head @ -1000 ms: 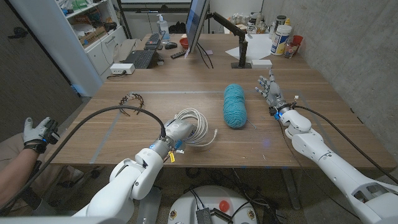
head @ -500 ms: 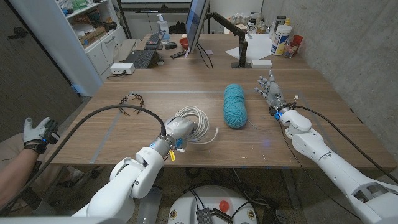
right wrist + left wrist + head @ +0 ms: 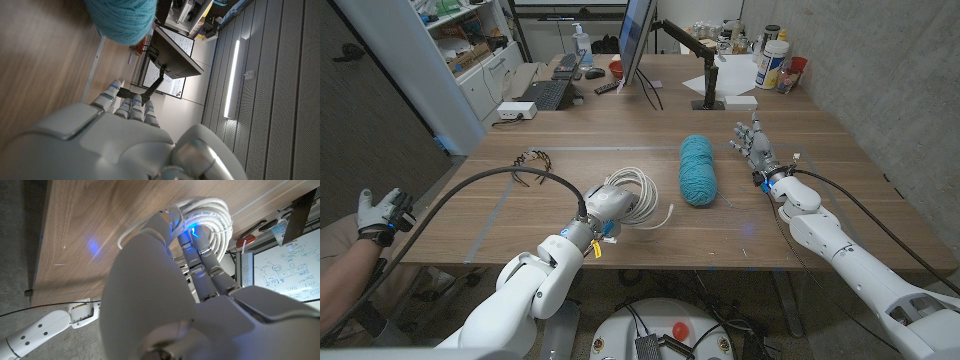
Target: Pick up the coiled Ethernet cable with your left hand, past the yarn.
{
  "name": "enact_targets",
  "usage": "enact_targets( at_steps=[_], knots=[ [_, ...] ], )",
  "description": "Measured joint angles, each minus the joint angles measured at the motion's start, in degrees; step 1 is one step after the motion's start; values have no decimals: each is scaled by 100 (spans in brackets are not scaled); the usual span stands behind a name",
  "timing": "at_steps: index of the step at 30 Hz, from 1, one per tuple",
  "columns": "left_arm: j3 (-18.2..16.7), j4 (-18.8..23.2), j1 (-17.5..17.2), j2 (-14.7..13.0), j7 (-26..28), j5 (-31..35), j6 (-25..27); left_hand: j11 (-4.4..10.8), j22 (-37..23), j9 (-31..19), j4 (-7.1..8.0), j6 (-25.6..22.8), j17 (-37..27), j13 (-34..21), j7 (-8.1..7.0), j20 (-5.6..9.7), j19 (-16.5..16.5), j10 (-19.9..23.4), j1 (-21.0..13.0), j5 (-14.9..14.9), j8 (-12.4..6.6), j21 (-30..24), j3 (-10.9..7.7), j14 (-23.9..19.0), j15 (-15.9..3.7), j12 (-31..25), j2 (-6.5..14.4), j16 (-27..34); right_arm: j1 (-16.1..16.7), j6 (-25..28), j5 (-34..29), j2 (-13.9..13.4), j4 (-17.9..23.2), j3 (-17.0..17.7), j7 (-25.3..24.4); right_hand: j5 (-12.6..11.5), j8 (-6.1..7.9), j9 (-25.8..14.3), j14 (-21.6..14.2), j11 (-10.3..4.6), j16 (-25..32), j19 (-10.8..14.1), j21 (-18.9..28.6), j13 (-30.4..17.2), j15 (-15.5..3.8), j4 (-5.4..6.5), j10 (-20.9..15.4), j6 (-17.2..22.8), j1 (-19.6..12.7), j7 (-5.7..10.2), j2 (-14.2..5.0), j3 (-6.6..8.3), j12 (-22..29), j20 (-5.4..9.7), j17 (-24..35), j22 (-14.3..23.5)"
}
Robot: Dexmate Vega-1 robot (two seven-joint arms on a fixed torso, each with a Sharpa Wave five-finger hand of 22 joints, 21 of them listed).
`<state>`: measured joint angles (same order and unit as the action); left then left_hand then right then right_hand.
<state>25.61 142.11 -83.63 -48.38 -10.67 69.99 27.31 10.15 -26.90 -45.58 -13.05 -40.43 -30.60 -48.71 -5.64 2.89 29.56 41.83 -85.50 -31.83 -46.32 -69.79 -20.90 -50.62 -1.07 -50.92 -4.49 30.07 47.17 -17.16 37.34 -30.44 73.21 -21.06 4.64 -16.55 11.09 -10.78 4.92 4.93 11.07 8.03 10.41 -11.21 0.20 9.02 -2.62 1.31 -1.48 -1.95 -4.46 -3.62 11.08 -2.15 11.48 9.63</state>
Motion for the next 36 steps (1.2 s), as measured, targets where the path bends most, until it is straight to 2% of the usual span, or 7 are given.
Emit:
enact_targets(
  at_steps=[32,36],
  knots=[
    [-79,111,-48,103,31,202,-87,-2,197,7,-2,-52,0,35,-10,-43,-47,-2,-2,-20,1,-120,-71,0,0,1,-4,-18,13,-24,10,-11,18,9,8,0,0,0,0,-2,0,0,0,0,0,0,-2,0,0,0,0,0,0,0,0,0],
    [-91,120,-60,116,25,220,-97,-3,225,13,3,-52,0,45,-10,-14,-75,-2,-2,-17,1,-141,-75,-1,1,1,-4,-34,15,-24,12,-12,19,11,8,0,0,0,0,-2,0,0,0,0,0,0,-2,0,0,0,0,0,0,0,0,0]
  ],
)
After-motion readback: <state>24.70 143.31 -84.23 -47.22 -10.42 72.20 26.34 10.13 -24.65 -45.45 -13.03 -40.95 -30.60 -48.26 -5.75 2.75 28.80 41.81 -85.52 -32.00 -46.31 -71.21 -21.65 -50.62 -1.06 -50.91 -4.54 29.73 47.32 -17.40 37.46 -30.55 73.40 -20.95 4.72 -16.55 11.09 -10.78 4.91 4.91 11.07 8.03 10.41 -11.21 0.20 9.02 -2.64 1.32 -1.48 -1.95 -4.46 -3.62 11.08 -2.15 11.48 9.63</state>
